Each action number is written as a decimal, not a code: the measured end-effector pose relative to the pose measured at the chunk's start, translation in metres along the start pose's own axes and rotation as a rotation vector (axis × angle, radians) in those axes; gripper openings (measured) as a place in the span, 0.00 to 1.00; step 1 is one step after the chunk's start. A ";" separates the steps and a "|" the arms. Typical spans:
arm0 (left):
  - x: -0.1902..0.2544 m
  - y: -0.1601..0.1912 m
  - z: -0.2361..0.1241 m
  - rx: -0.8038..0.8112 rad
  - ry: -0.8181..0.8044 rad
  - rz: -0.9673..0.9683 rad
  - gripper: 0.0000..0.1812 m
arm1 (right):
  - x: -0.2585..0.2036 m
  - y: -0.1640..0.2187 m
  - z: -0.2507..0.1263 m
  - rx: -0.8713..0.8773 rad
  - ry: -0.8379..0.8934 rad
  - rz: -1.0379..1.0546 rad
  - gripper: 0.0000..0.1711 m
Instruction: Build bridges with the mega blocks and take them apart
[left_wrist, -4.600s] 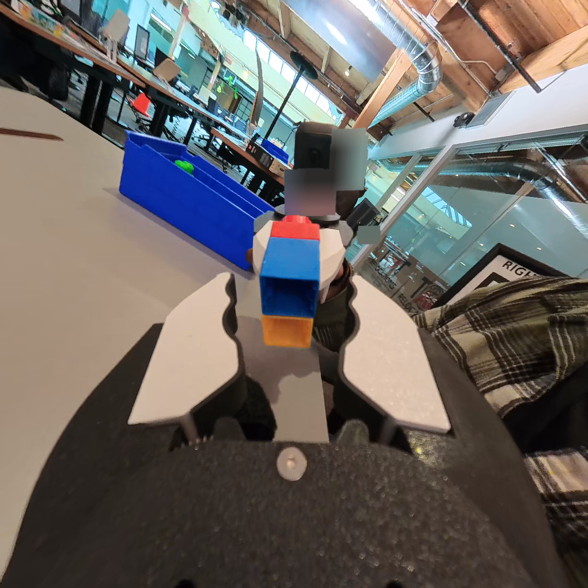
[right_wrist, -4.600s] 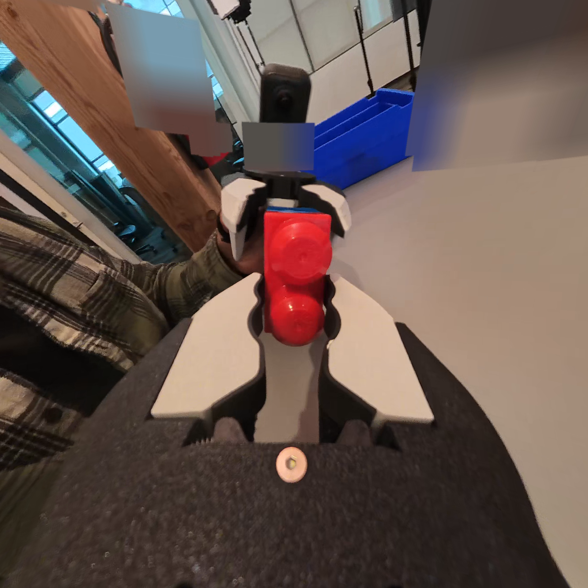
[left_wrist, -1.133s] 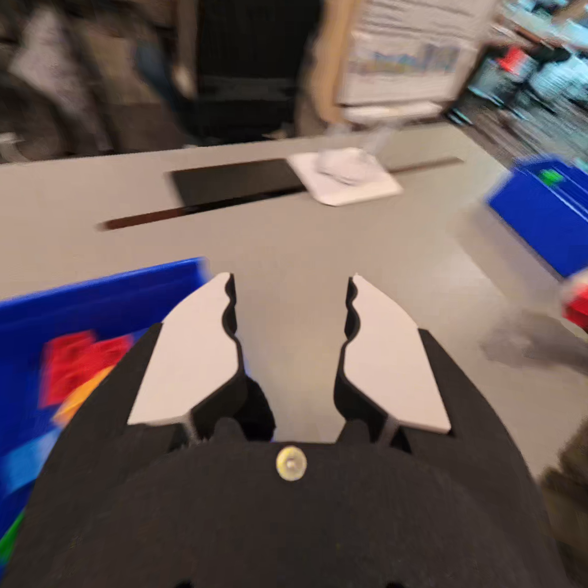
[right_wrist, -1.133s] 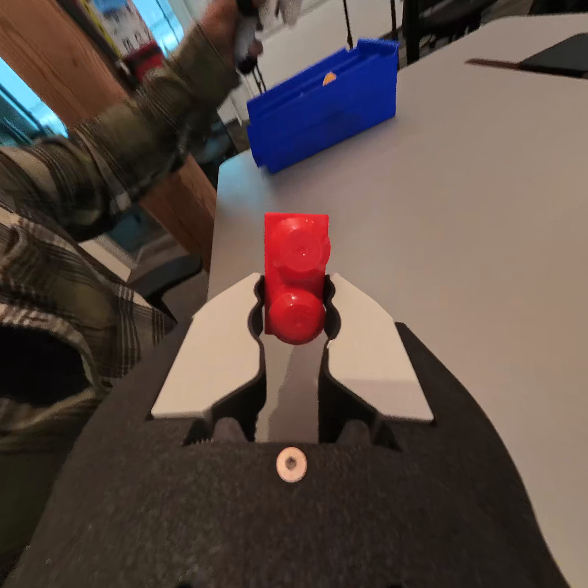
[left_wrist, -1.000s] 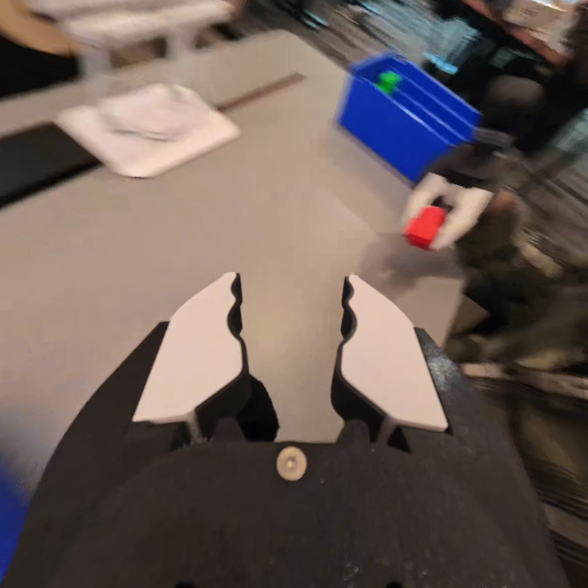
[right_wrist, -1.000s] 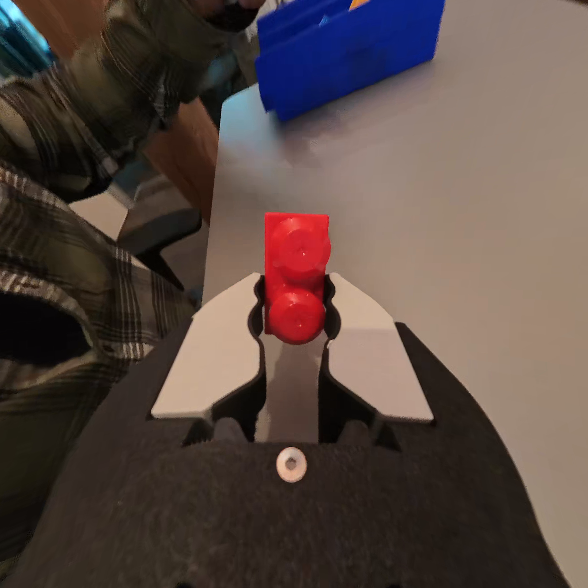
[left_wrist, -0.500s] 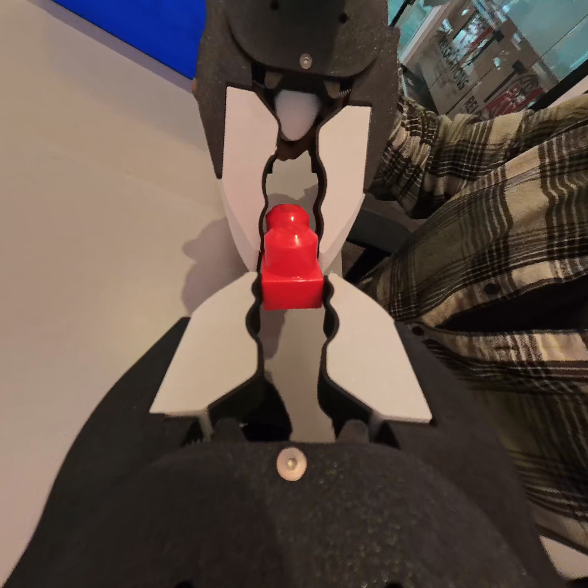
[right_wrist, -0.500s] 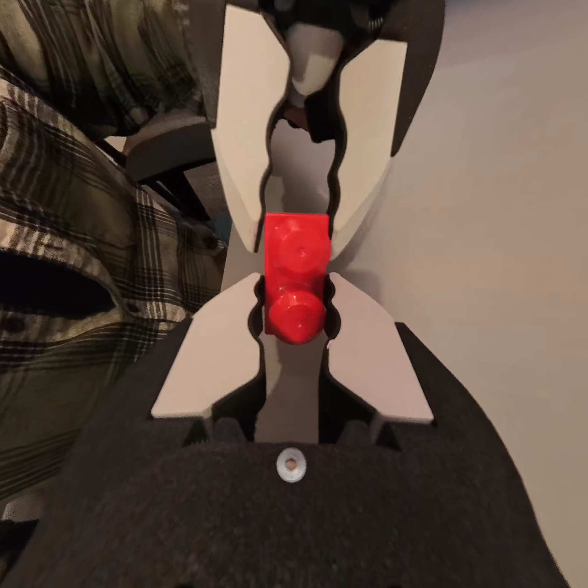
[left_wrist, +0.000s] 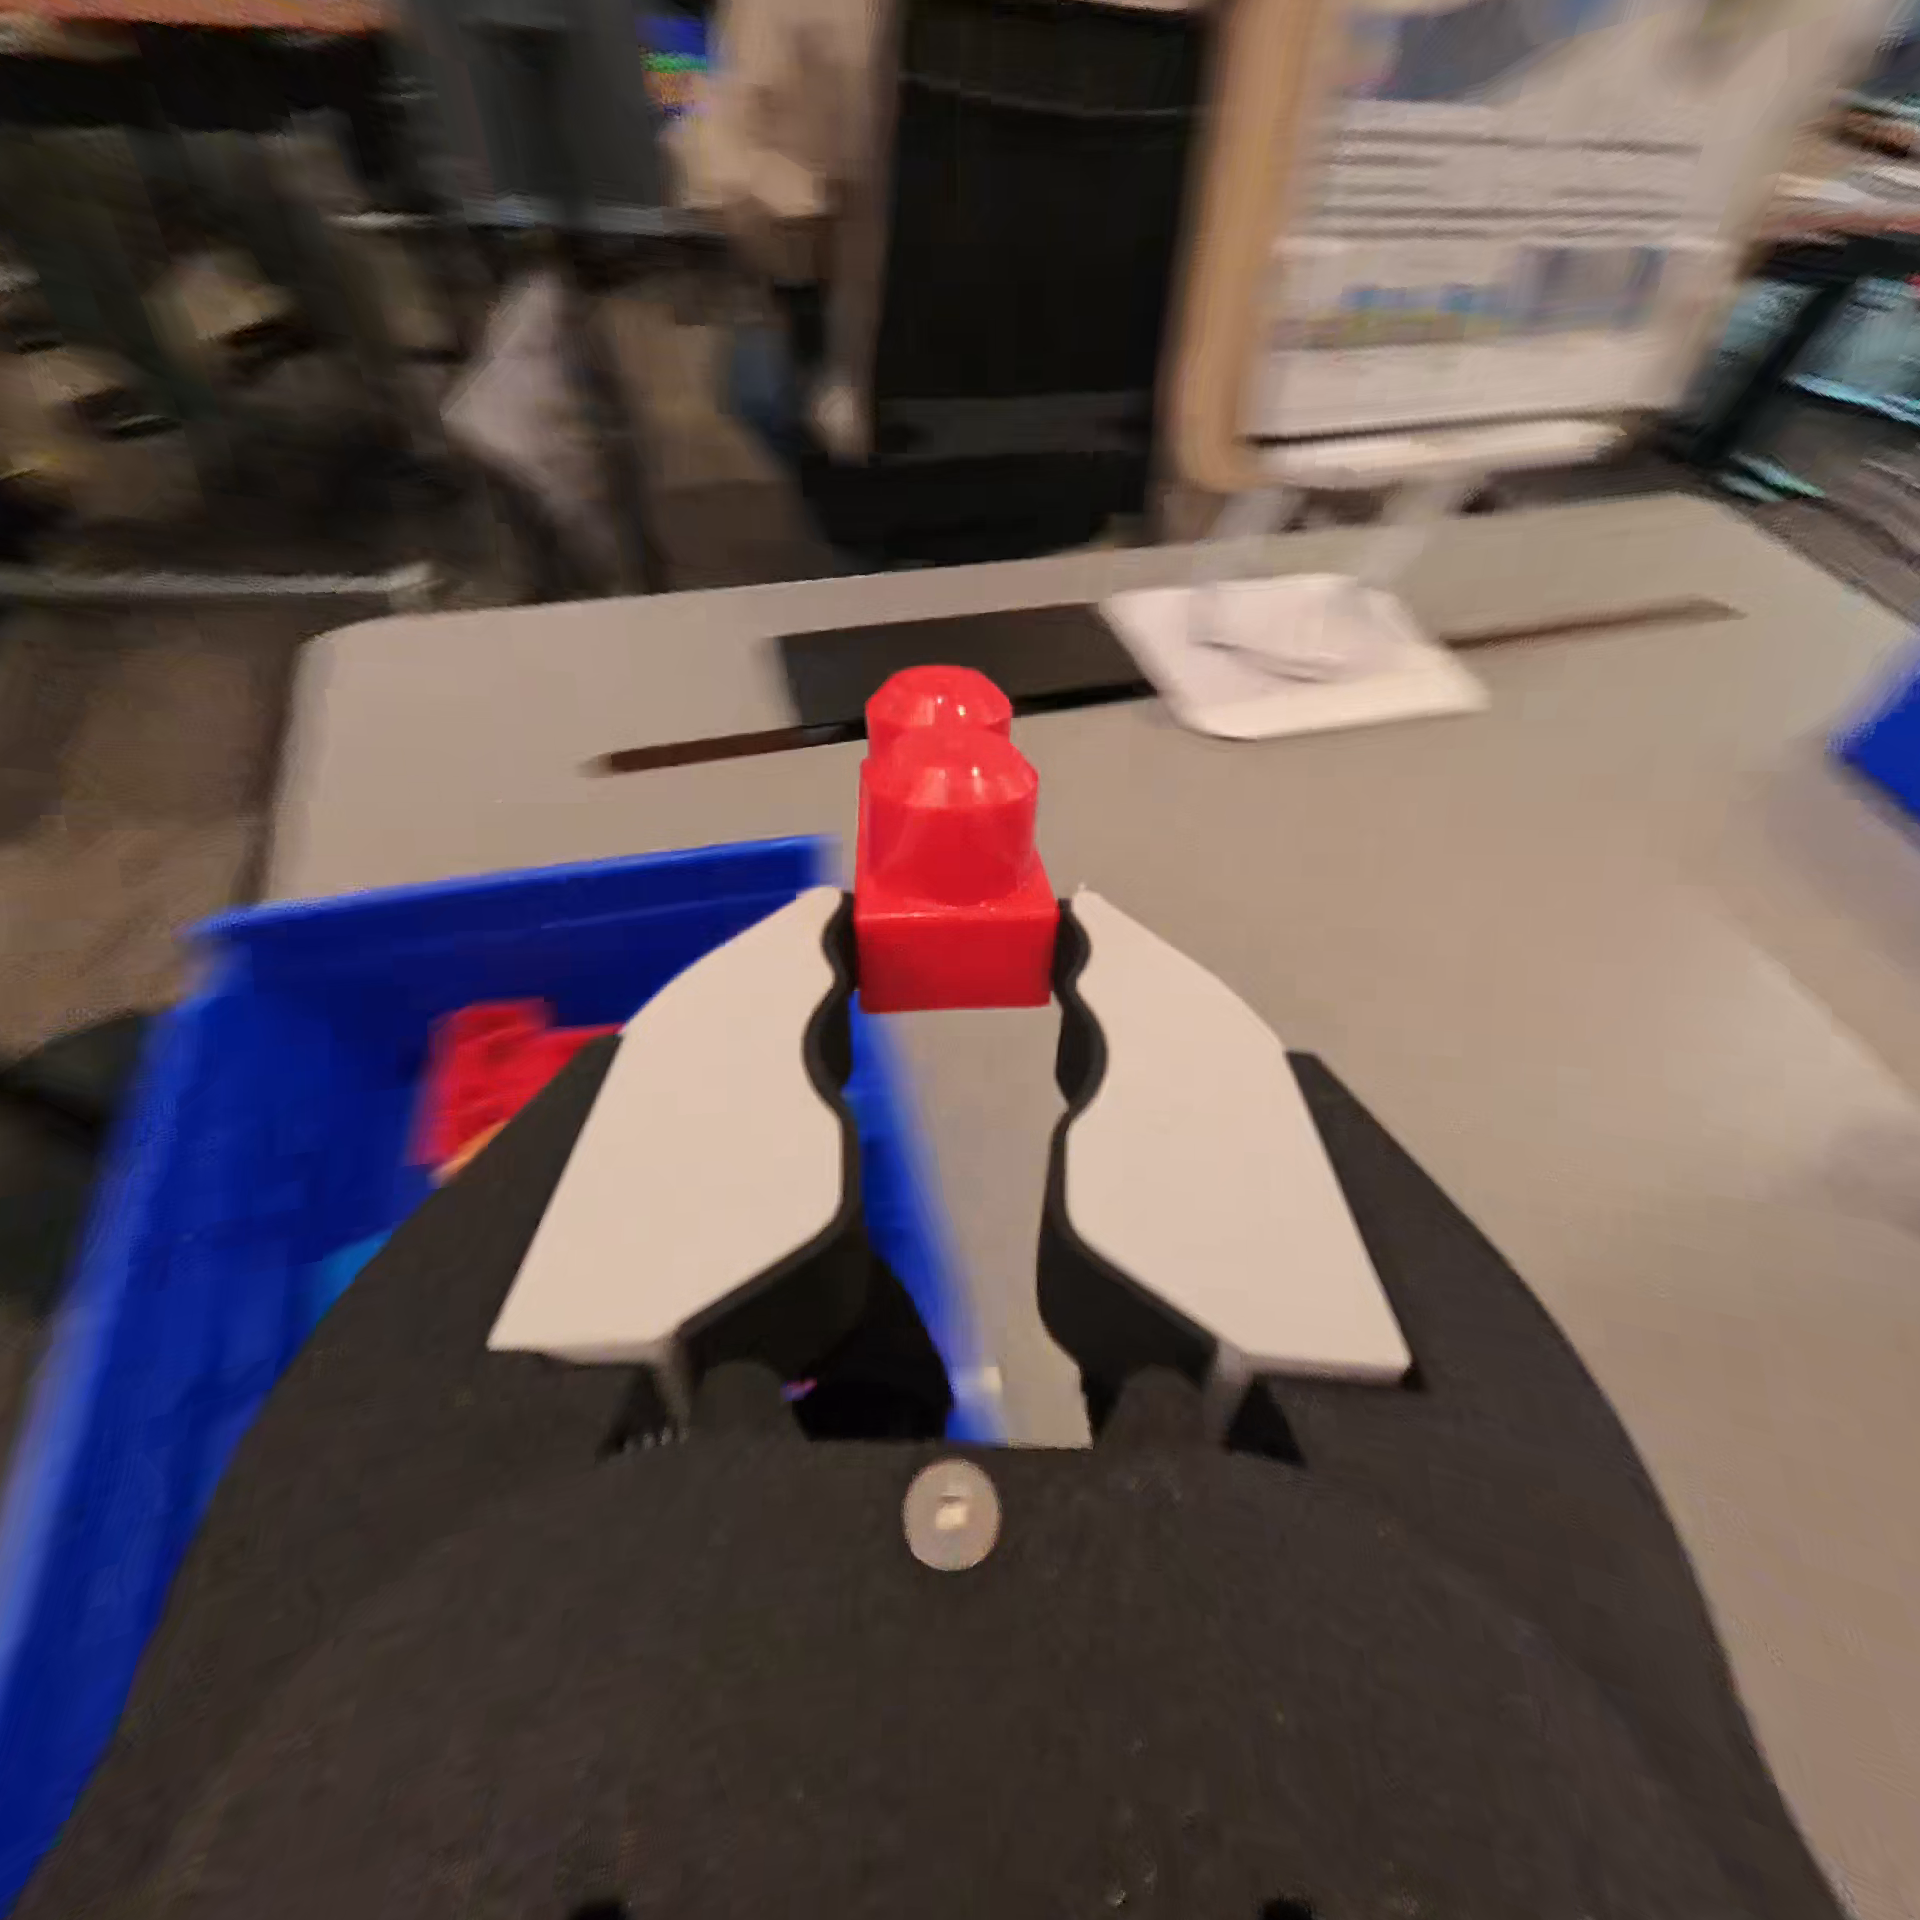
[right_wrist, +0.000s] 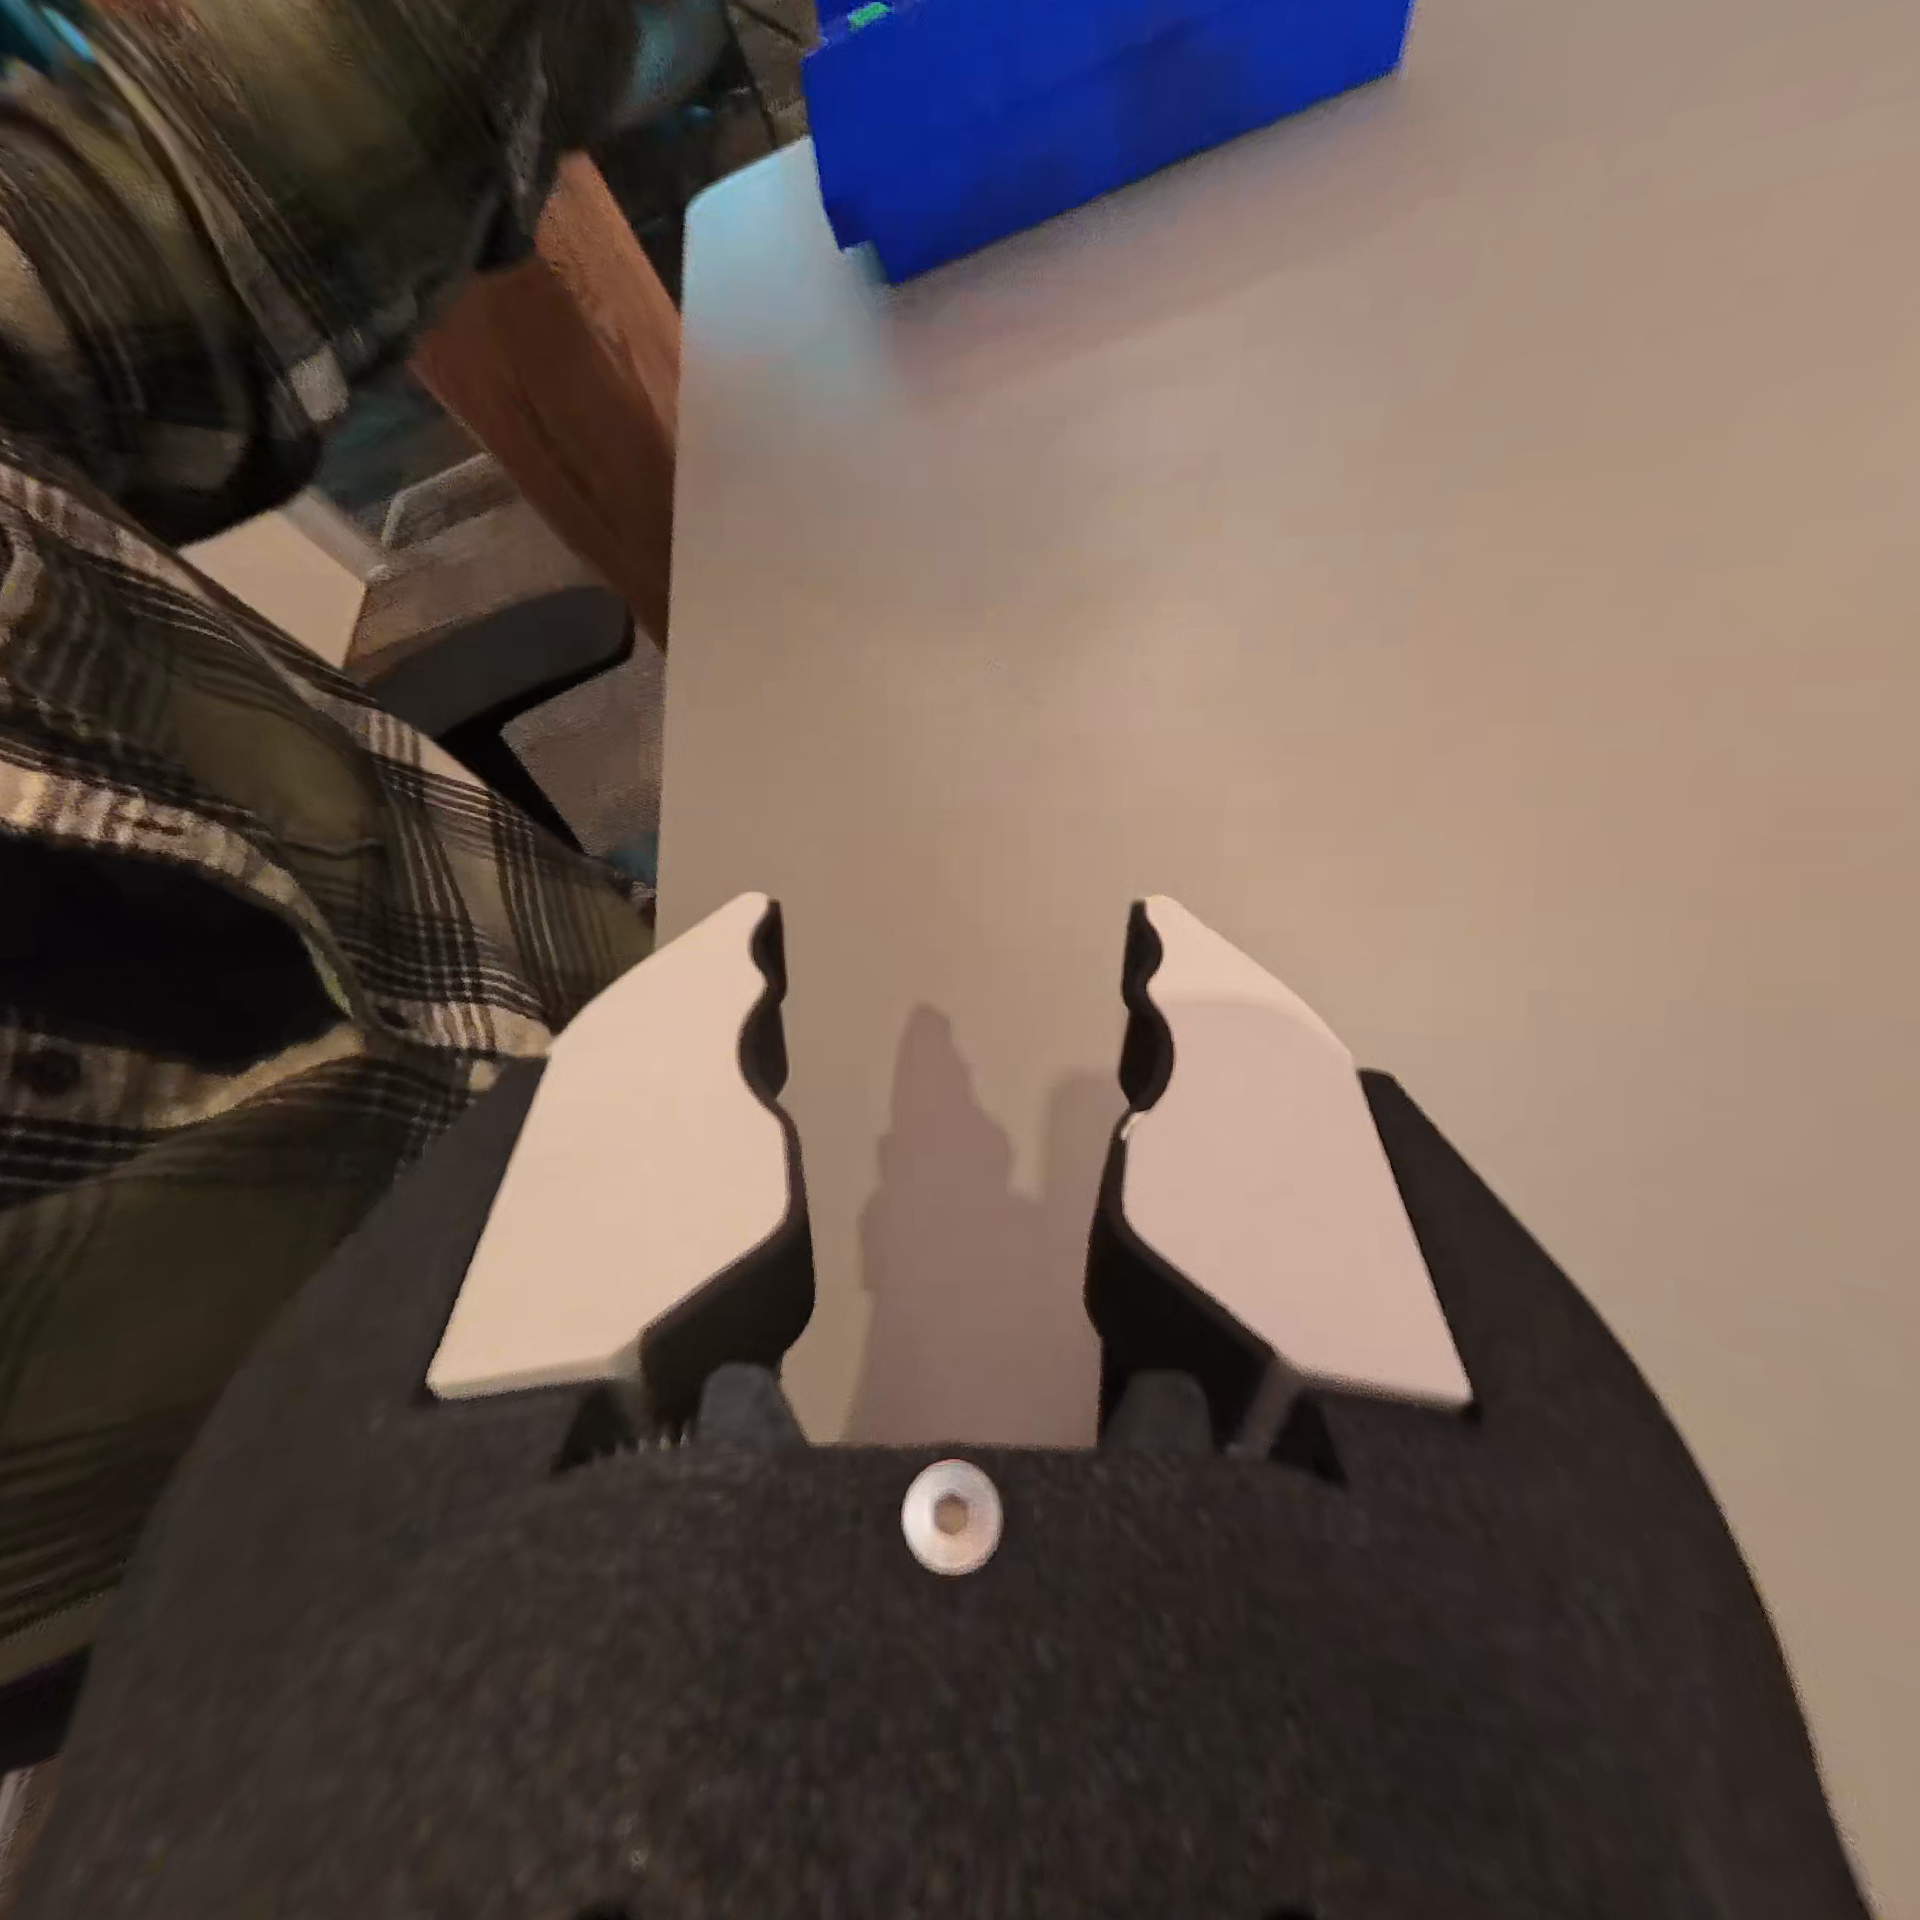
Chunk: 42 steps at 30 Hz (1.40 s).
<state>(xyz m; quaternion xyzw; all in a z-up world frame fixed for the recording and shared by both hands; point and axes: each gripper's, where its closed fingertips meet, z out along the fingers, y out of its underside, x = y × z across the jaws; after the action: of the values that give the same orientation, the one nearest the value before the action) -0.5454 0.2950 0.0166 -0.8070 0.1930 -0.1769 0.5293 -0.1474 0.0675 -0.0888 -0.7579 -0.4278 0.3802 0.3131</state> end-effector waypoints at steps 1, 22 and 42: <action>-0.042 0.004 -0.005 -0.003 -0.094 -0.055 0.20 | 0.001 0.007 -0.006 -0.004 0.014 0.015 0.36; 0.010 -0.024 -0.050 0.258 -0.007 0.040 0.36 | 0.066 0.088 -0.257 -0.265 0.535 -0.048 0.41; 0.353 0.115 -0.009 0.041 0.817 0.064 0.29 | 0.276 0.182 -0.349 -0.985 0.540 -0.140 0.42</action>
<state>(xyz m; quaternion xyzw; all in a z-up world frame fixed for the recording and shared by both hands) -0.2595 0.0702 -0.0578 -0.6534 0.4086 -0.4701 0.4302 0.3168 0.1804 -0.1398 -0.8547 -0.5087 -0.0933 0.0455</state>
